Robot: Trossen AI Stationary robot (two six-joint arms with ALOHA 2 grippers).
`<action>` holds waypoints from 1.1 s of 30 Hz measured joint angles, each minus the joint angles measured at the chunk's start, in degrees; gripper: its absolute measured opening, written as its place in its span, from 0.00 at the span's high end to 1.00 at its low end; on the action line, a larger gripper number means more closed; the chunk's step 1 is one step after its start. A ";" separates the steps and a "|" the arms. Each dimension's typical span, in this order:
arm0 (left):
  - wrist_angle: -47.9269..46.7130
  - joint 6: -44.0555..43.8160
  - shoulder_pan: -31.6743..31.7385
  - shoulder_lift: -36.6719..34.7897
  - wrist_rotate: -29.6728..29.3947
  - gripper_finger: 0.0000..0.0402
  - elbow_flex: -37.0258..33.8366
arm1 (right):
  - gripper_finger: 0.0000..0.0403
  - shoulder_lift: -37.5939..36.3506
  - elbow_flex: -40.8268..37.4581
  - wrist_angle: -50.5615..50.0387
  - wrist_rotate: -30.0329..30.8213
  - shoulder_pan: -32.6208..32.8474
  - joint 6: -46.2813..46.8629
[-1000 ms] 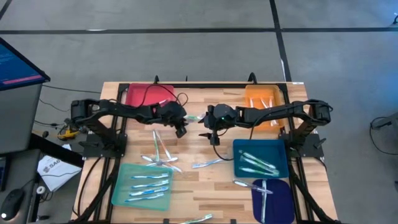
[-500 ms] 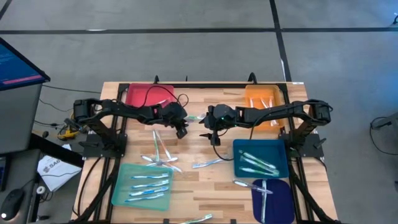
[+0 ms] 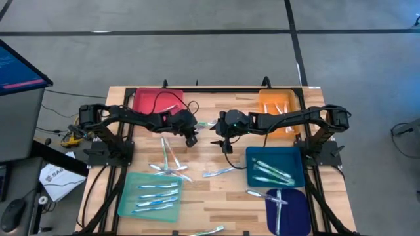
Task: Pick & Place Toothbrushes
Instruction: Put the violet toothbrush into the pink bin
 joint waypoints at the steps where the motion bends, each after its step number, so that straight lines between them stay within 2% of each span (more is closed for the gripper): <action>1: -0.01 -0.01 -0.17 0.00 -0.19 0.74 -0.09 | 0.29 0.00 0.00 -0.03 0.00 0.00 0.00; 12: 1.75 1.33 -1.42 2.64 -2.48 0.74 0.21 | 0.29 0.00 0.00 0.02 0.01 0.33 0.27; 28: 1.48 3.32 -1.62 2.73 -3.22 0.74 1.89 | 0.29 0.00 -0.02 0.28 -0.02 0.37 0.01; 33: -0.15 8.24 -2.22 2.71 -3.17 0.74 3.83 | 0.29 0.00 -0.02 0.28 0.00 0.35 0.02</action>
